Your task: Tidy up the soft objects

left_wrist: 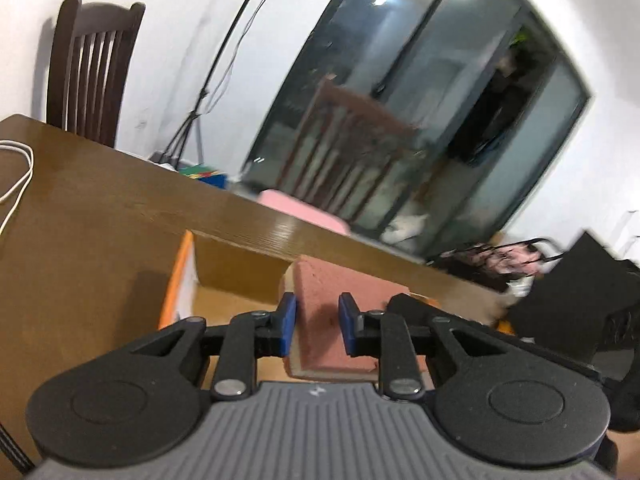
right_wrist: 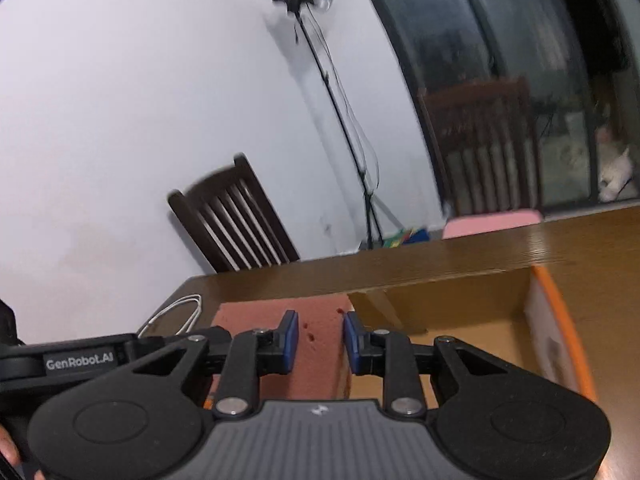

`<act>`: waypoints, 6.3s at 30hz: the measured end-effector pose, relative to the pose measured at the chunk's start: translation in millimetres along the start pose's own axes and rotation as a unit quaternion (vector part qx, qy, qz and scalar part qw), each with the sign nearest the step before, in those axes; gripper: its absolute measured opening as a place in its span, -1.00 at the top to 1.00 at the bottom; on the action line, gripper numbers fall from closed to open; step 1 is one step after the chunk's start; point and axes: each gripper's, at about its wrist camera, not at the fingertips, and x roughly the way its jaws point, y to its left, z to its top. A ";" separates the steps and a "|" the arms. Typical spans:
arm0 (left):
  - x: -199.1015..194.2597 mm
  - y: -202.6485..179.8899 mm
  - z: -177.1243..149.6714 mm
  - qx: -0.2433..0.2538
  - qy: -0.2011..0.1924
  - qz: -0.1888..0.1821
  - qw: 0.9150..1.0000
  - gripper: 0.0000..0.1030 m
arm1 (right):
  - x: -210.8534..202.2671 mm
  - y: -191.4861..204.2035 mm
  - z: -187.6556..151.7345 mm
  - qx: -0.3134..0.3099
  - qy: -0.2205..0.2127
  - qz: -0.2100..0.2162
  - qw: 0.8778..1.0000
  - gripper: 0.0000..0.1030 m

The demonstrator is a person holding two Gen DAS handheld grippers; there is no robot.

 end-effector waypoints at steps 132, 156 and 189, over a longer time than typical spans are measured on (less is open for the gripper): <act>-181.0 -40.3 -304.0 0.021 0.073 -0.093 0.993 0.47 | -248.7 22.2 -269.1 -0.030 0.014 -0.028 0.999 0.29; -236.3 -56.8 -332.2 0.026 0.057 -0.091 0.994 0.50 | -296.2 33.6 -306.9 0.007 0.024 -0.007 1.000 0.58; 92.2 -108.4 -11.4 0.054 0.059 -0.076 0.994 0.53 | -23.6 -91.7 51.6 0.014 -0.022 -0.059 0.998 0.58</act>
